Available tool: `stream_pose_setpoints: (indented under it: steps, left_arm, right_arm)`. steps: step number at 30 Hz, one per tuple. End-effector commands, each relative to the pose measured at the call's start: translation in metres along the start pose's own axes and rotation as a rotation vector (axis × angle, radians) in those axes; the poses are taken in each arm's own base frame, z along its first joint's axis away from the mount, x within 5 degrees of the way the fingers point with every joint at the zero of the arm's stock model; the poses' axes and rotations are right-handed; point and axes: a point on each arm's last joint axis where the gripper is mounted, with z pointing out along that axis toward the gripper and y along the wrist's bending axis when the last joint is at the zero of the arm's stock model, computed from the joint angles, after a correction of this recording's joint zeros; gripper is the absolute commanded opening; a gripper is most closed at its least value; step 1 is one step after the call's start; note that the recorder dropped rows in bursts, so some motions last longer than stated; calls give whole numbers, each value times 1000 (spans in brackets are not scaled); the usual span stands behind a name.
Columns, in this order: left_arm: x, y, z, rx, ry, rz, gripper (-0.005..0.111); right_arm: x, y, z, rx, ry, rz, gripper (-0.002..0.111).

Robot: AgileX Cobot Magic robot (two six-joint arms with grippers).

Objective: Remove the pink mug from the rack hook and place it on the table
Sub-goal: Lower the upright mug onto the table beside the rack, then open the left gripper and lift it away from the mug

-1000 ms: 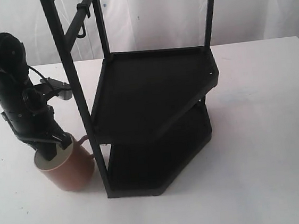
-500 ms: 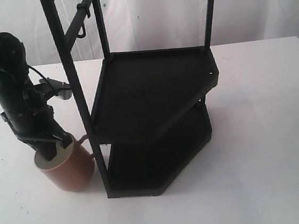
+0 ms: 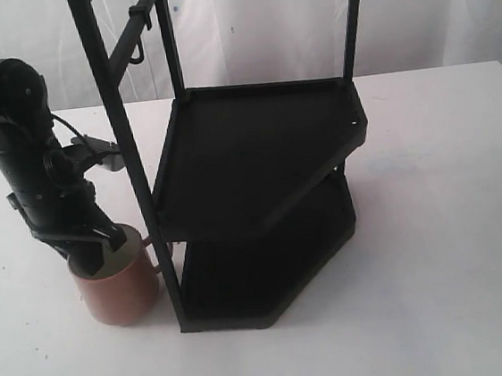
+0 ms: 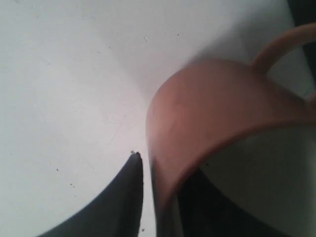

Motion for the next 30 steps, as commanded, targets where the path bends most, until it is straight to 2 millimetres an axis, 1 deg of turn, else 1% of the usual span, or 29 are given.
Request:
stream_pose_setpoints:
  steps: [1, 4, 6, 9, 11, 13, 18, 21, 24, 26, 29, 30]
  left_arm:
    - [2, -2, 0, 13, 14, 2, 31]
    - [1, -3, -1, 18, 15, -3, 31]
    - [0, -5, -8, 43, 31, -12, 31]
    - [-6, -7, -29, 74, 46, -8, 31]
    - [-7, -9, -45, 88, 70, 1, 31]
    - [-7, -10, -56, 93, 80, 1, 31]
    - [1, -13, -83, 41, -26, 3, 31]
    - [12, -12, -93, -43, -100, -20, 31]
    - [28, -6, -104, -190, -198, -65, 27]
    - [42, -2, -110, -300, -272, -113, 22]
    - [62, 4, -116, -440, -353, -187, 6]
    - [69, 5, -114, -478, -358, -199, 1]
  right_arm:
    - [-3, 0, -1, 7, -13, 3, 0]
    - [-3, 0, -1, 7, -13, 3, 0]
    - [-3, 0, -1, 7, -13, 3, 0]
    - [-3, 0, -1, 7, -13, 3, 0]
    - [-3, 0, -1, 7, -13, 3, 0]
    - [-3, 0, -1, 7, -13, 3, 0]
    - [-3, 0, -1, 7, -13, 3, 0]
    - [-3, 0, -1, 7, -13, 3, 0]
    - [-3, 0, -1, 7, -13, 3, 0]
    - [-3, 0, -1, 7, -13, 3, 0]
    - [-3, 0, -1, 7, -13, 3, 0]
    - [-3, 0, -1, 7, -13, 3, 0]
